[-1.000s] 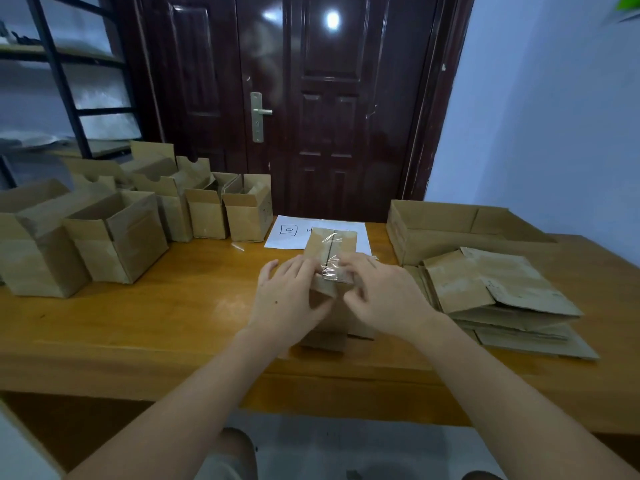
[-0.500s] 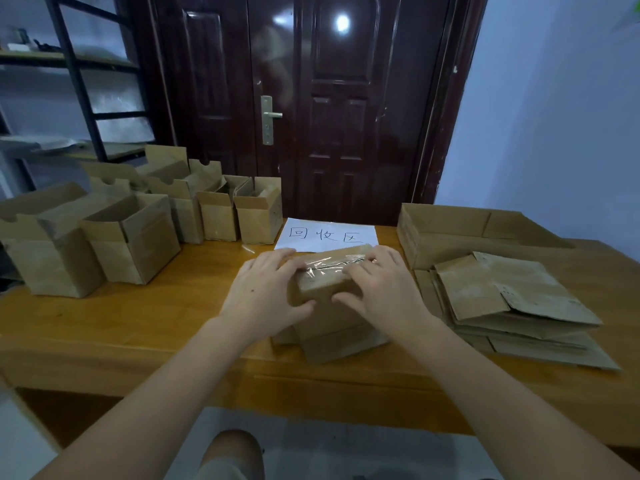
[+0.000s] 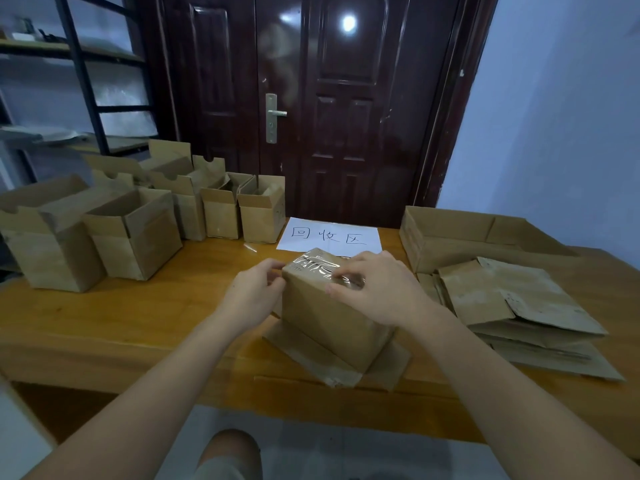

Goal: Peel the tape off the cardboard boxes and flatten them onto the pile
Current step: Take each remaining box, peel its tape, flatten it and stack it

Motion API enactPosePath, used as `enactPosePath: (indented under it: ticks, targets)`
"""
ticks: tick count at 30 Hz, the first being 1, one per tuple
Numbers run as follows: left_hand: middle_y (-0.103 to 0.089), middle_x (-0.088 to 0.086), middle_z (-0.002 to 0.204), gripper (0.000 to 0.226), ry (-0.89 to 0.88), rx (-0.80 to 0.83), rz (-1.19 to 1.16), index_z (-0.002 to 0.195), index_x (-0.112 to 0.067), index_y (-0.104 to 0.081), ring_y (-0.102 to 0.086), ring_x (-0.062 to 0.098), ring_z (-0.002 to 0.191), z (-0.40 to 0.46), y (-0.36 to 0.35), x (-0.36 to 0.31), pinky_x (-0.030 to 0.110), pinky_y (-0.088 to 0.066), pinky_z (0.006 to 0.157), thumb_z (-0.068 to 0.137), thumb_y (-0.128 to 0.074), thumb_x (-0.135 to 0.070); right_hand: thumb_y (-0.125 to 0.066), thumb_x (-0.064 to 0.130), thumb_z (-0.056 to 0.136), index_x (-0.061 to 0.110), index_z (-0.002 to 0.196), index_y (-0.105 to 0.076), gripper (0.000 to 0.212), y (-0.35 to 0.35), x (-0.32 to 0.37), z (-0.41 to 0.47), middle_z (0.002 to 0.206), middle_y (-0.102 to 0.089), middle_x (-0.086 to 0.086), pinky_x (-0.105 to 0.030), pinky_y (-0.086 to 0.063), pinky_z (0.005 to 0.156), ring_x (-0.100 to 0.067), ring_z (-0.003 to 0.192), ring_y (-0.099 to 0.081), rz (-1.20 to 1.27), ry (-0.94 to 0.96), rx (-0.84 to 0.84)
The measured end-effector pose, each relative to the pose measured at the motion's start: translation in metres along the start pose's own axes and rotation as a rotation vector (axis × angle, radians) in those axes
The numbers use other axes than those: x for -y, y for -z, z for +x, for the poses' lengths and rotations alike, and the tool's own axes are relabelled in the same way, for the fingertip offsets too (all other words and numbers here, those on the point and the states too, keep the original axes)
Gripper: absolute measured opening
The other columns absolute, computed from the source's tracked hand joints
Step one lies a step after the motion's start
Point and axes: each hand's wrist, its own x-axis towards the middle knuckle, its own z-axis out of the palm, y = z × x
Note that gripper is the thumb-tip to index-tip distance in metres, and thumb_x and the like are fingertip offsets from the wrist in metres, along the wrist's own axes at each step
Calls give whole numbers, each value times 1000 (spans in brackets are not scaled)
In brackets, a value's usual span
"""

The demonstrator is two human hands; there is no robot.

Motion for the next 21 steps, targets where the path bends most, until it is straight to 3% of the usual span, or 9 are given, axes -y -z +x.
enactPosePath:
  ticks: [3, 6, 10, 13, 16, 19, 21]
  targets:
    - [-61, -7, 124, 34, 34, 20, -302, 137, -27, -57, -56, 17, 119, 1, -2, -7, 37, -47, 100, 109, -42, -38, -50, 78, 85, 48, 126, -65, 53, 4, 9, 1, 120, -56, 14, -38, -45, 95, -12, 117, -43, 21, -10, 41]
    - [-62, -12, 117, 35, 79, 9, -479, 132, -27, -56, -58, 8, 111, 7, -2, -19, 32, -48, 94, 104, -51, -48, -50, 79, 84, 47, 138, -55, 63, 4, 13, 1, 117, -53, 9, -41, -48, 94, -15, 115, -46, -11, -12, 56]
    - [-68, -4, 117, 40, 52, 27, -558, 141, -23, -52, -65, 10, 107, 15, -6, -31, 31, -52, 95, 102, -62, -26, -56, 72, 86, 44, 138, -54, 58, 3, 12, 9, 106, -59, 13, -39, -51, 89, -12, 103, -56, 54, -26, 16]
    - [-70, -7, 117, 41, -12, 107, -577, 142, -24, -49, -65, 8, 107, 19, -12, -39, 30, -51, 99, 103, -59, -15, -61, 55, 93, 38, 137, -55, 48, -2, 5, 23, 107, -65, 12, -39, -50, 91, -14, 108, -59, 104, -53, -51]
    - [-72, -9, 115, 39, -90, 202, -585, 140, -22, -48, -66, 5, 108, 24, -17, -46, 29, -50, 100, 104, -53, -7, -61, 41, 98, 35, 139, -57, 42, -10, -6, 38, 122, -56, 5, -38, -50, 91, -16, 115, -53, 82, -58, -118]
    - [-71, -16, 109, 37, -152, 205, -479, 135, -25, -51, -66, 5, 106, 30, -22, -51, 39, -50, 104, 103, -54, -7, -62, 33, 98, 32, 117, -70, 21, -17, -14, 49, 115, -57, 5, -38, -50, 89, -17, 112, -53, 170, -97, -132]
    - [-68, -21, 109, 34, -217, 119, -278, 130, -32, -55, -64, 5, 108, 32, -24, -52, 43, -49, 104, 101, -58, -17, -62, 28, 98, 30, 104, -73, 13, -22, -16, 50, 105, -60, 5, -38, -50, 85, -17, 105, -55, 175, -87, -179]
